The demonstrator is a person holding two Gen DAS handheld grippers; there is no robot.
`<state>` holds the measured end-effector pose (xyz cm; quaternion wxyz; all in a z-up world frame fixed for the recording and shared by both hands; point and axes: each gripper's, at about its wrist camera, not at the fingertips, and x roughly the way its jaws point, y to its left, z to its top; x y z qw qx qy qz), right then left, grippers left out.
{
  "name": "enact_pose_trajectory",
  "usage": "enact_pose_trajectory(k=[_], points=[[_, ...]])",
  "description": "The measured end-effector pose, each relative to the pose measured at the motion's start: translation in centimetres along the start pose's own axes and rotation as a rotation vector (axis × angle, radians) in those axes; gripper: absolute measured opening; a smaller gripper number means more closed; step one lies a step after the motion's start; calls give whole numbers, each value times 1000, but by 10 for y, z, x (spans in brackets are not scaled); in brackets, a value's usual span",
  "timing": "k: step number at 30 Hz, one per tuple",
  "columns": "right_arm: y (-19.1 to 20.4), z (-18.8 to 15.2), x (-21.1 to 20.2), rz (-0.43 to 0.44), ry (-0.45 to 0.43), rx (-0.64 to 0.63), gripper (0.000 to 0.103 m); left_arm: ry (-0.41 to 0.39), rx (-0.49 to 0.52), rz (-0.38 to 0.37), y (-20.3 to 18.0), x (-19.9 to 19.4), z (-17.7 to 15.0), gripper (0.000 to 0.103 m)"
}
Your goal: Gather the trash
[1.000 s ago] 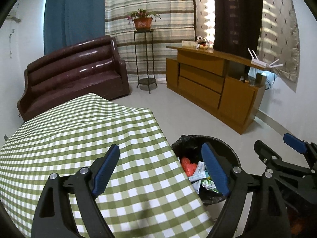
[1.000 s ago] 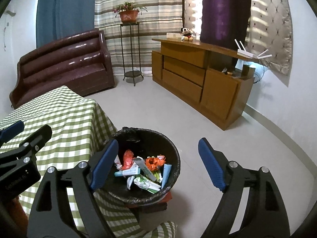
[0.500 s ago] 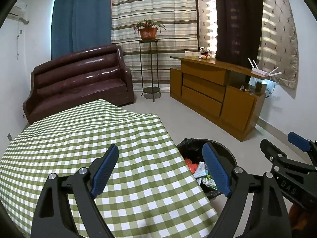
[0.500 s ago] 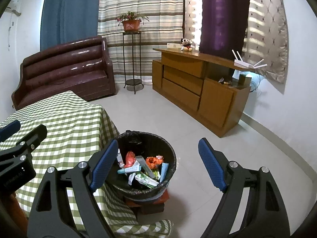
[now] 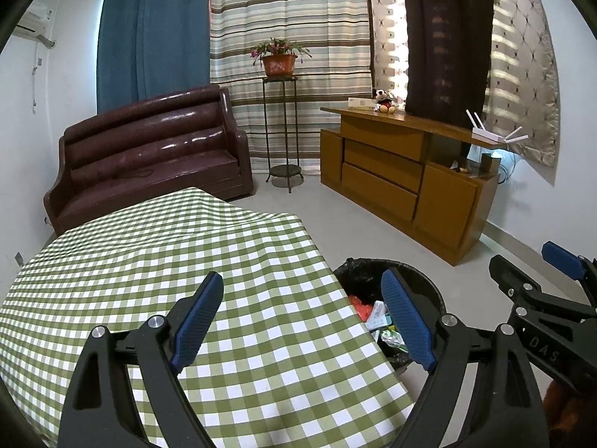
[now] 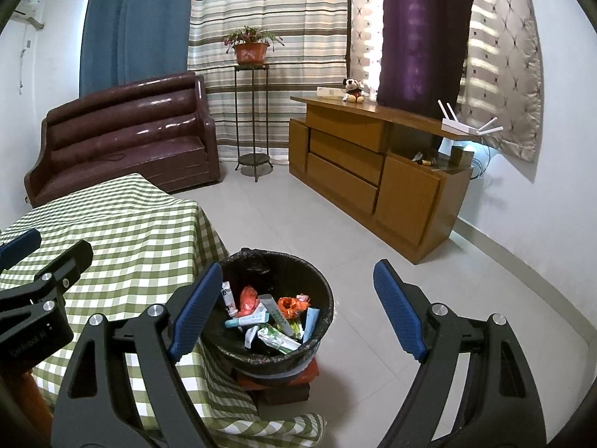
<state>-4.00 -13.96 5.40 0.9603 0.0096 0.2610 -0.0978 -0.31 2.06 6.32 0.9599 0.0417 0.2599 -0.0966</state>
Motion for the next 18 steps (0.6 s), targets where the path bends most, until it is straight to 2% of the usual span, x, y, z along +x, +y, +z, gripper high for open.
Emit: enact_pose_trajectory(k=[18], points=[[1, -1, 0, -1, -2, 1, 81, 4, -1, -2, 0, 1, -1, 84]])
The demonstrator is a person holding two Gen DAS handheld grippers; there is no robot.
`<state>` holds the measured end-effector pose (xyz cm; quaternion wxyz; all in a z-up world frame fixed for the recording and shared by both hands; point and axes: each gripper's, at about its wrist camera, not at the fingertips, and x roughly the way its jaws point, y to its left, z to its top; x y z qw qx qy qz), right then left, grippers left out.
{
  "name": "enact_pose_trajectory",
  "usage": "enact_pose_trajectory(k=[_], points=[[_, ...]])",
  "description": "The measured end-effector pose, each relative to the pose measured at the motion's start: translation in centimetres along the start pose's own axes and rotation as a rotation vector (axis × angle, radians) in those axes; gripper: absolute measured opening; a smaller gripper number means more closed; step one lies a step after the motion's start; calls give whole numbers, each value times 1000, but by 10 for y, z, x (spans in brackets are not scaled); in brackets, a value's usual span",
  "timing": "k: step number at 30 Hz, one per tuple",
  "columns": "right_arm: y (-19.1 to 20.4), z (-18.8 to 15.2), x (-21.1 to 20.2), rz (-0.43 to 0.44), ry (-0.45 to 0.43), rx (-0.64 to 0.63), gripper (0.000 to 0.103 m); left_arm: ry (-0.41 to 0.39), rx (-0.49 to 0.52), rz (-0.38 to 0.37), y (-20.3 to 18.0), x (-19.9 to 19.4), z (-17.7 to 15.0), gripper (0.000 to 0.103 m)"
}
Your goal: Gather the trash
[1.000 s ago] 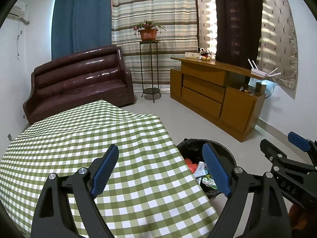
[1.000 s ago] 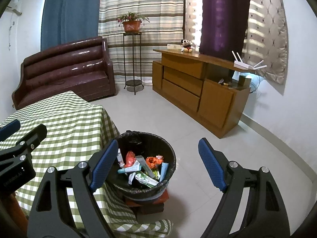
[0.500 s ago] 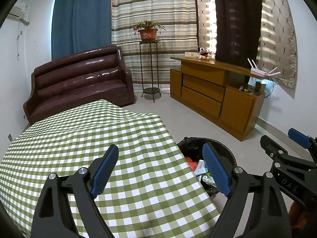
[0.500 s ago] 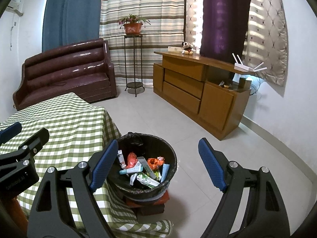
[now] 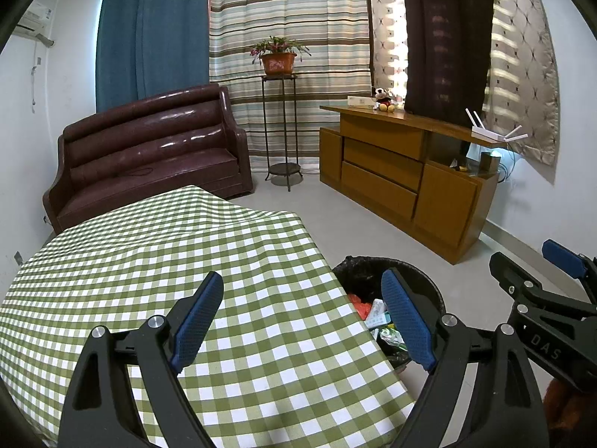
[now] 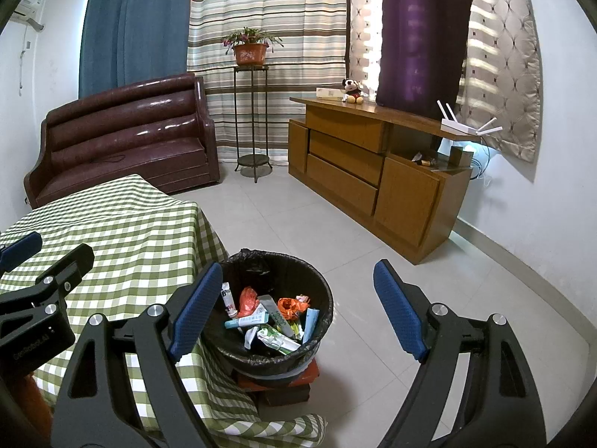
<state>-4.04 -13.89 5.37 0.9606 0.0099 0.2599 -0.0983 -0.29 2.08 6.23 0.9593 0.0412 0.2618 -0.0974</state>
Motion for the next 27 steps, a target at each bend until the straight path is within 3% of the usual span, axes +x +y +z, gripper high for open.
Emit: enact_pose_trajectory(k=[27], points=[[0, 0, 0, 1, 0, 0, 81, 1, 0, -7, -4, -2, -2, 84]])
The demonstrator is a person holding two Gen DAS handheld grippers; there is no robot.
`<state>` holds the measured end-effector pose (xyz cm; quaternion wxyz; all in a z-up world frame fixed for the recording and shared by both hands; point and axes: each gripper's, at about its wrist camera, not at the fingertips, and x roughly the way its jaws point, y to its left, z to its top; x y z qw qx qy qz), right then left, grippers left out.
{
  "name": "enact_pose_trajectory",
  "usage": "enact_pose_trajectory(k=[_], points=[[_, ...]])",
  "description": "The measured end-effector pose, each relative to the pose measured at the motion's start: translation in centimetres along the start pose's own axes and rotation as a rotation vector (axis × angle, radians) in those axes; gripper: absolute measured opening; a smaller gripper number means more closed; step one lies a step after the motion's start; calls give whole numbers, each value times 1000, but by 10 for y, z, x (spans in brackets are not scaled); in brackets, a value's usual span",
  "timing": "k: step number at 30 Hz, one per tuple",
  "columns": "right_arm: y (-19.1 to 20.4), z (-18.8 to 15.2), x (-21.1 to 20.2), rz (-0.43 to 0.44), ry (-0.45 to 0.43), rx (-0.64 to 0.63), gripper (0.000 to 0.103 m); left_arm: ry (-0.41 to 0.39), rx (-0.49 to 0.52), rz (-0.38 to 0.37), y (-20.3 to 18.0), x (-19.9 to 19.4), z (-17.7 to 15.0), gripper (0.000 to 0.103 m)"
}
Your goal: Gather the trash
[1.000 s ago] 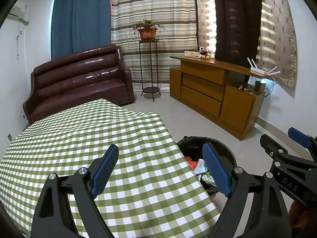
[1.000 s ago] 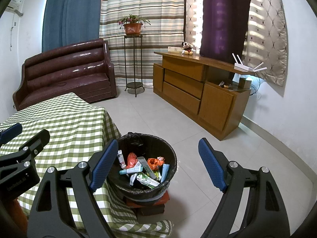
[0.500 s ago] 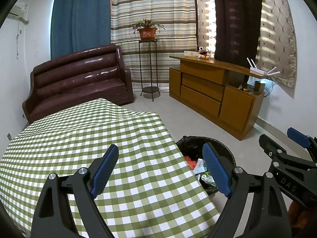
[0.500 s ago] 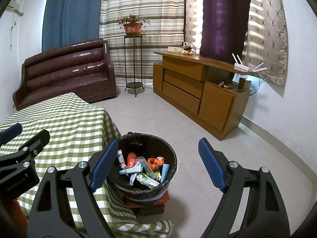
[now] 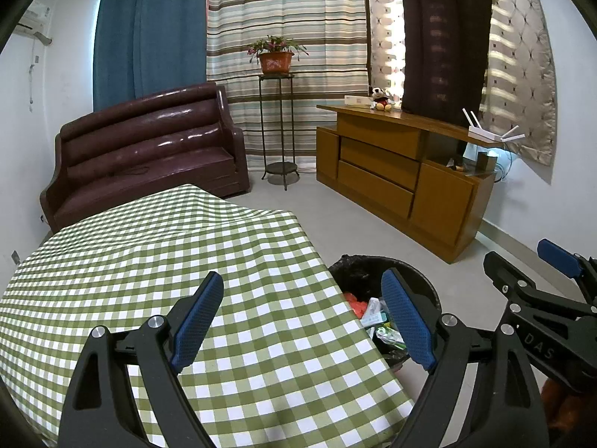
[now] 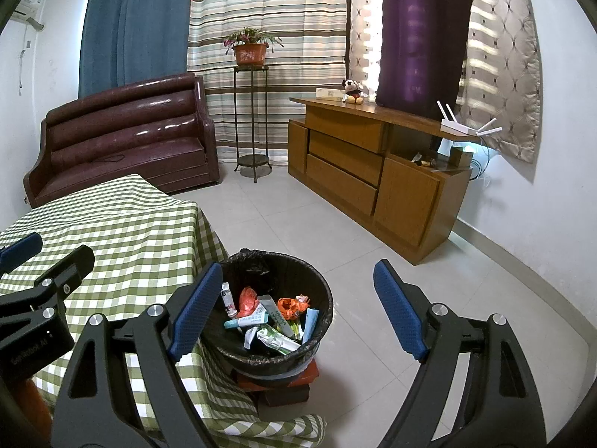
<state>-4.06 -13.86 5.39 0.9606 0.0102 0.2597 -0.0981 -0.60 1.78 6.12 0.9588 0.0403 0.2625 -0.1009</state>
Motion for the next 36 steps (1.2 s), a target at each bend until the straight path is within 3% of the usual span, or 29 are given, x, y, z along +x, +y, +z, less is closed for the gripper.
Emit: enact_pose_trajectory(k=[28, 36], points=[[1, 0, 0, -1, 1, -1, 81, -22, 27, -17, -6, -5, -2, 84], [3, -1, 1, 2, 6, -4, 81, 43, -5, -13, 4, 6, -4, 84]])
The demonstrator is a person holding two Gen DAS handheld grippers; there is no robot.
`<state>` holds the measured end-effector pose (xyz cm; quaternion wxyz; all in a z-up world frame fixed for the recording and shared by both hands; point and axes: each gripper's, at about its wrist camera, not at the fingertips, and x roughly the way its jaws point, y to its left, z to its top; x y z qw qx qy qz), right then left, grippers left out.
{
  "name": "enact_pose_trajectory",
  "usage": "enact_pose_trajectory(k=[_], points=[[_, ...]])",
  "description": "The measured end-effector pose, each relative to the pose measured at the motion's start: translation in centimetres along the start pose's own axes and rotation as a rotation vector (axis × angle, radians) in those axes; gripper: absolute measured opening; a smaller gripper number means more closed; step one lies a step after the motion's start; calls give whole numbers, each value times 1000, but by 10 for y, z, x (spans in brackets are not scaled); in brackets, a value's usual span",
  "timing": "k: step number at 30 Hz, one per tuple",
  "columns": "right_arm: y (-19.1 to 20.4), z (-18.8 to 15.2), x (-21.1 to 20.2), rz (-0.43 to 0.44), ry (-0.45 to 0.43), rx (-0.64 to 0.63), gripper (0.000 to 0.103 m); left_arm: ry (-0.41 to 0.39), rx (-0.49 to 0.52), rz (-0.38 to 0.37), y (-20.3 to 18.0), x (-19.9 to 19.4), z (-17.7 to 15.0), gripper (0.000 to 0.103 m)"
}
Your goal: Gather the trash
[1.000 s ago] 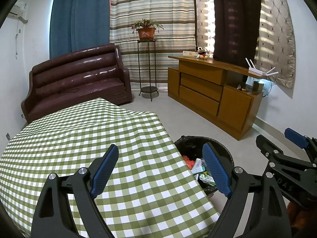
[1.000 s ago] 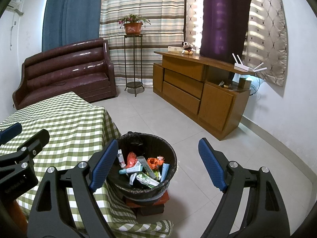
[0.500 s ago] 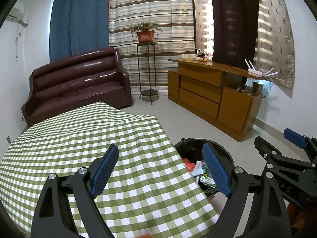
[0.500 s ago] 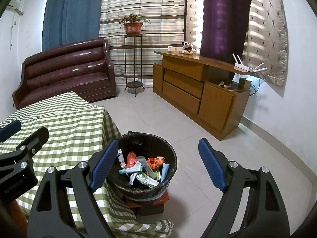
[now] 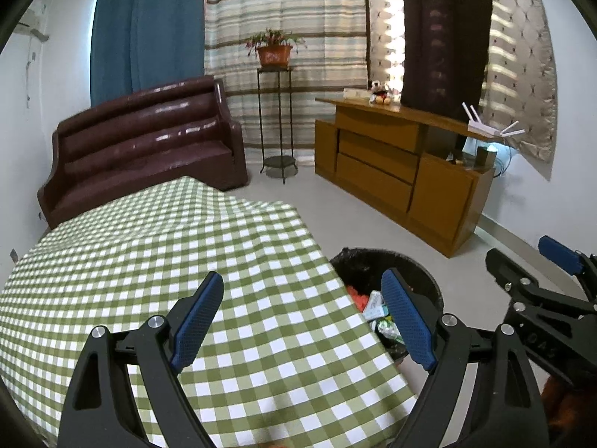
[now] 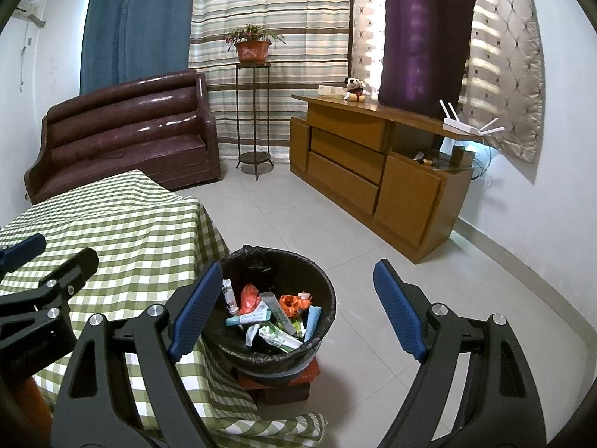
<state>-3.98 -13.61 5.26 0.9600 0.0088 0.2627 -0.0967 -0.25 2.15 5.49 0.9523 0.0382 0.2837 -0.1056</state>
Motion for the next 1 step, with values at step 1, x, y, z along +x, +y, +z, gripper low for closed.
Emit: enact_pose_trajectory(k=[1], points=[[1, 0, 1, 1, 4, -1, 81, 11, -3, 4, 2, 2, -1, 84]])
